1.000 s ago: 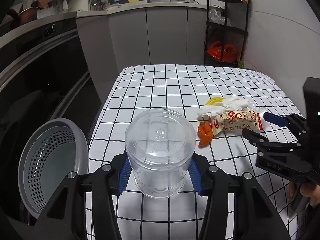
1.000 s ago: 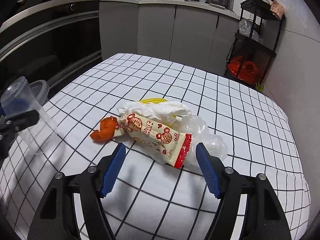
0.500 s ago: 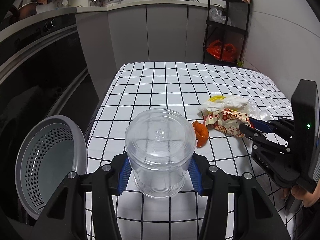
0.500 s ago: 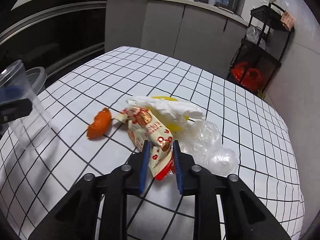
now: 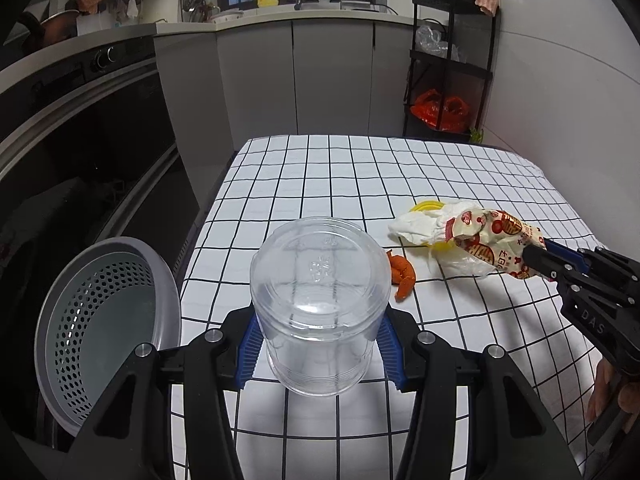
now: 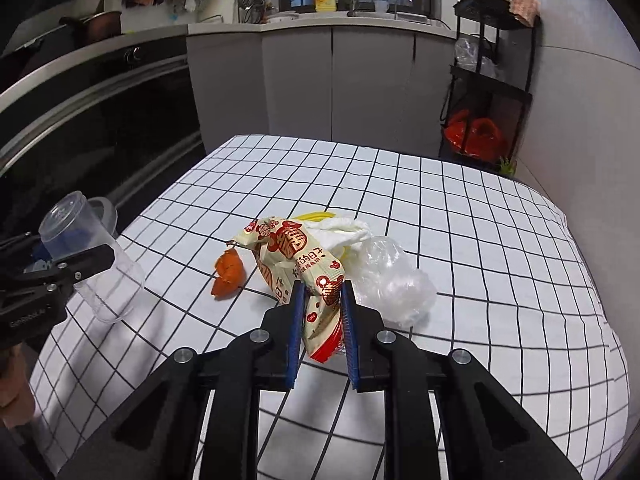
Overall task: Collect trash
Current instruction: 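Carry the cup in the left gripper and wrapper in the right gripper over the basket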
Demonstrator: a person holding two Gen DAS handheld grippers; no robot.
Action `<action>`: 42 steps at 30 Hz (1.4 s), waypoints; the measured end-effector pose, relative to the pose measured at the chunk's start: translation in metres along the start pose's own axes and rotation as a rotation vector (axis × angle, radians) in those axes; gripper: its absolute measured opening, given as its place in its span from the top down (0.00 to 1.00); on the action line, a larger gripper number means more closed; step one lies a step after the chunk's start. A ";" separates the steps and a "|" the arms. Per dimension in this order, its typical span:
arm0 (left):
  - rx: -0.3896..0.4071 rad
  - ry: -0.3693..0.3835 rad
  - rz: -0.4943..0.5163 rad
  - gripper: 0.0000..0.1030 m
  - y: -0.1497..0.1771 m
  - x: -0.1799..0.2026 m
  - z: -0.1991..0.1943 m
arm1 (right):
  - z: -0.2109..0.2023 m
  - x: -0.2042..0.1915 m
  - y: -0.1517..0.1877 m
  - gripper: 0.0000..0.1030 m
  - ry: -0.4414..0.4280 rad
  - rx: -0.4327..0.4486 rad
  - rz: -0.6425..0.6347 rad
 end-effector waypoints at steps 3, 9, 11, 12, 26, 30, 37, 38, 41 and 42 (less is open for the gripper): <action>0.009 0.016 -0.020 0.53 -0.004 -0.001 -0.010 | -0.013 -0.008 0.000 0.83 -0.009 0.011 0.020; 0.028 0.011 -0.063 0.53 -0.009 -0.024 -0.034 | -0.033 -0.034 -0.009 0.83 -0.053 0.049 0.034; 0.025 0.004 -0.090 0.53 -0.012 -0.038 -0.041 | -0.037 -0.045 -0.011 0.83 -0.073 0.058 0.041; 0.025 0.000 -0.100 0.53 -0.013 -0.044 -0.044 | -0.039 -0.050 -0.012 0.83 -0.082 0.060 0.042; 0.082 -0.265 -0.104 0.53 -0.005 -0.159 -0.089 | -0.028 -0.151 -0.011 0.83 -0.232 0.041 0.017; 0.082 -0.305 -0.129 0.53 0.002 -0.181 -0.092 | -0.022 -0.186 -0.016 0.83 -0.274 0.042 0.015; 0.018 -0.348 -0.177 0.53 0.020 -0.217 -0.084 | -0.002 -0.241 -0.027 0.83 -0.313 0.013 -0.037; 0.010 -0.350 -0.182 0.53 0.021 -0.221 -0.082 | 0.001 -0.247 -0.027 0.83 -0.317 0.005 -0.044; -0.013 -0.358 -0.193 0.53 0.026 -0.234 -0.078 | 0.014 -0.267 -0.029 0.83 -0.323 -0.022 -0.072; -0.021 -0.353 -0.195 0.53 0.028 -0.237 -0.078 | 0.020 -0.271 -0.030 0.83 -0.326 -0.031 -0.077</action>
Point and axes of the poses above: each gripper's, at about its wrist camera, not at the fingertips, and z roughly the way its jaws point, x to its right, y to its underside, the point moved 3 cm from there along z, roughly the way its jaws point, and after that the axes turned 15 degrees about x, right-handed, at the moved point
